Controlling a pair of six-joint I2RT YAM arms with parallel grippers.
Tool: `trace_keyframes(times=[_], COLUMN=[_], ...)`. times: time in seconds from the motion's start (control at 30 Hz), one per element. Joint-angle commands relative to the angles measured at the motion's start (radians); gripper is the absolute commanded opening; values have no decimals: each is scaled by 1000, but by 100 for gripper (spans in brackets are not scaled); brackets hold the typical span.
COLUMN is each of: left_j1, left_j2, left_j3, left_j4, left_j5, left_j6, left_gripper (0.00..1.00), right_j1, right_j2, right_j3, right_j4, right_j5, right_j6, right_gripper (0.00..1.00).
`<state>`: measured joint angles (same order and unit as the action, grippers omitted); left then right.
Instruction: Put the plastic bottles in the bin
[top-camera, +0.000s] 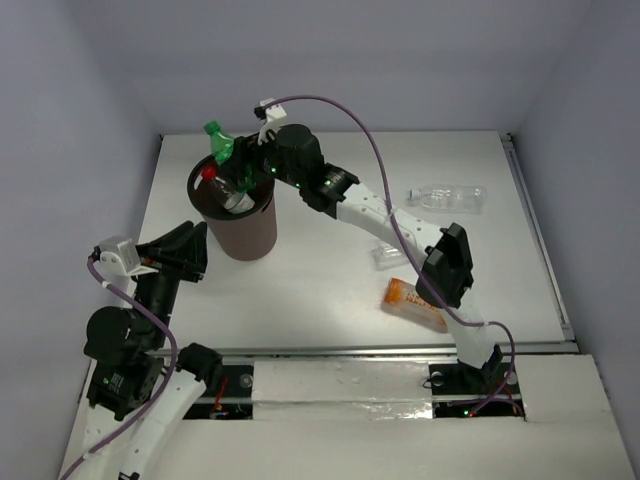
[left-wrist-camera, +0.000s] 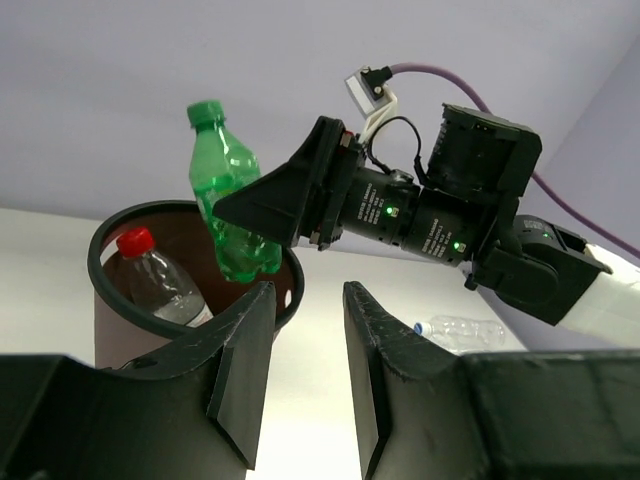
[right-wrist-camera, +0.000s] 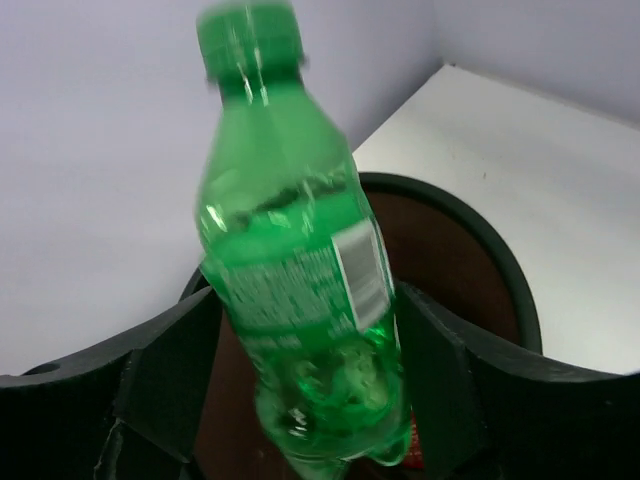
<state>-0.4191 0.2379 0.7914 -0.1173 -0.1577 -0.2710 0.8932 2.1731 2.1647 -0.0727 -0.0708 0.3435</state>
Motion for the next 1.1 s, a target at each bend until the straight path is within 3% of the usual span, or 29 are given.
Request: trace_keyframes(times=[0.0, 0.17, 0.33, 0.37, 0.43, 0.47, 0.57, 0.7, 0.77, 0.87, 0.9, 0.97, 1.0, 1.03, 1.07], left_j1=[-4, -4, -4, -4, -4, -4, -4, -15, -32, -192, -383, -600, -688, -786, -805], left_j2=[-5, 11, 29, 35, 63, 73, 139, 244, 293, 395, 431, 597, 667, 819, 893], left_j3=[6, 14, 29, 32, 37, 35, 28, 11, -9, -3, 6, 64, 96, 177, 216], left_j4=[41, 47, 64, 65, 76, 93, 111, 258, 323, 375, 369, 360, 325, 297, 277], left_j5=[12, 43, 119, 138, 225, 253, 368, 573, 595, 473, 302, 85, -94, -126, -118], left_j6=[1, 1, 6, 9, 19, 23, 7, -117, -177, -163, -108, -16, 80, 117, 146], left_gripper=[30, 29, 29, 29, 16, 4, 0, 0, 0, 0, 0, 0, 1, 8, 16], right_j1=[3, 3, 3, 3, 3, 3, 3, 3, 3, -7, -7, -7, -7, -7, -7], right_j2=[-58, -114, -231, -269, -408, -462, -698, -1008, -1122, -1315, -1399, -1475, -1509, -1570, -1596], right_j3=[43, -5, -95, -142, -310, -369, -607, -860, -977, -1058, -1068, -1091, -1097, -1100, -1102], right_j4=[88, 128, 190, 221, 310, 333, 381, 344, 306, 217, 191, 128, 110, 78, 44], right_j5=[35, 43, 106, 121, 190, 216, 351, 489, 551, 638, 652, 678, 680, 681, 672], right_j6=[-15, -37, -51, -51, -51, -54, -64, -100, -115, -117, -101, -83, -60, -49, -40], right_gripper=[80, 94, 90, 80, 63, 39, 4, 0, 0, 1, 1, 2, 3, 5, 6])
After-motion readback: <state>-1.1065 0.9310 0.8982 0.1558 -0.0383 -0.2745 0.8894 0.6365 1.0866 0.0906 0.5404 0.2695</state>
